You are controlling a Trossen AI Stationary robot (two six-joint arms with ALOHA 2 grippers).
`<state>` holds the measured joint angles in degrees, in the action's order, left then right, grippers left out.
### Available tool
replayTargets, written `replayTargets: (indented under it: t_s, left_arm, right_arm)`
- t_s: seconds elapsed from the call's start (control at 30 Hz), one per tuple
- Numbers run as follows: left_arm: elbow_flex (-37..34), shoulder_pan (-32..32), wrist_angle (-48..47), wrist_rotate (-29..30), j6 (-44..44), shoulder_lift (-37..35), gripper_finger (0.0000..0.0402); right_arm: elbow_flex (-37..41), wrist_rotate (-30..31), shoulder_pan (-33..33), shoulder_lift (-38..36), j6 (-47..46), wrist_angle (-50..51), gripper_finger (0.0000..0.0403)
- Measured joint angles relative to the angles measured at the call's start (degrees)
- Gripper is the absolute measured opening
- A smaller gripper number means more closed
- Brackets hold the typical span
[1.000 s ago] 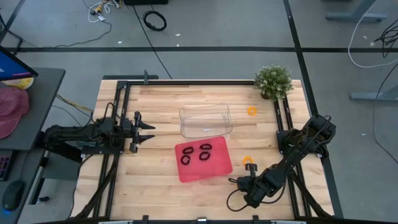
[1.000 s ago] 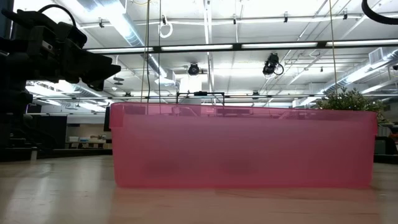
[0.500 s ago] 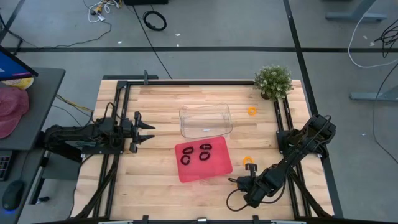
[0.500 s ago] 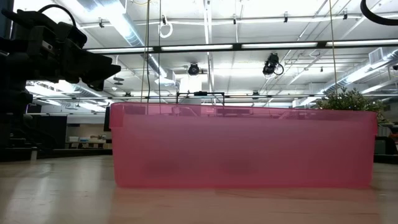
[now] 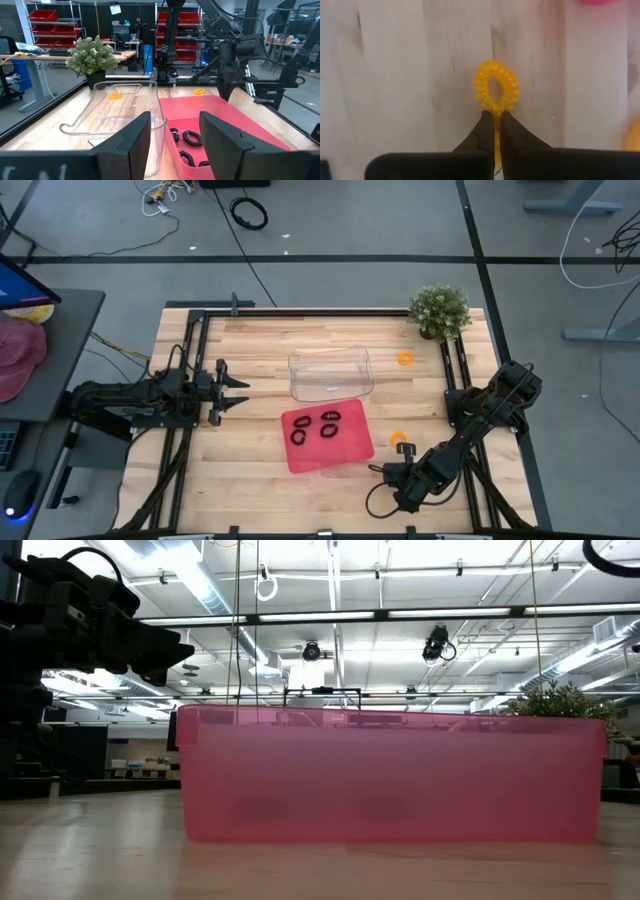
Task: Sort spring keychains
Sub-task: Put the yellow spring keychain into the transparent bin
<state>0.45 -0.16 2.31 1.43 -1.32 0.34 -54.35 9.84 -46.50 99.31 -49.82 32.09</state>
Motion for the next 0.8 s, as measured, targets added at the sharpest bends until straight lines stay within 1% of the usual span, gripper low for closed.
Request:
replayTargets:
  t_s: [0.37,0.63,0.8]
  left_arm:
    - [0.0,-0.02,-0.02,0.0,0.0,0.02,0.0172]
    - [0.0,-0.01,-0.01,0.01,0.0,0.01,0.0172]
    - [0.0,-0.02,0.0,0.02,0.0,0.02,0.0172]
  right_arm:
    - [-0.09,-2.16,-0.02,-1.08,-1.37,2.67,0.0001]
    - [-0.13,-1.09,-0.07,-7.41,-3.76,7.64,0.0001]
    - [-0.17,0.52,-0.07,-12.12,-3.81,7.93,0.0001]
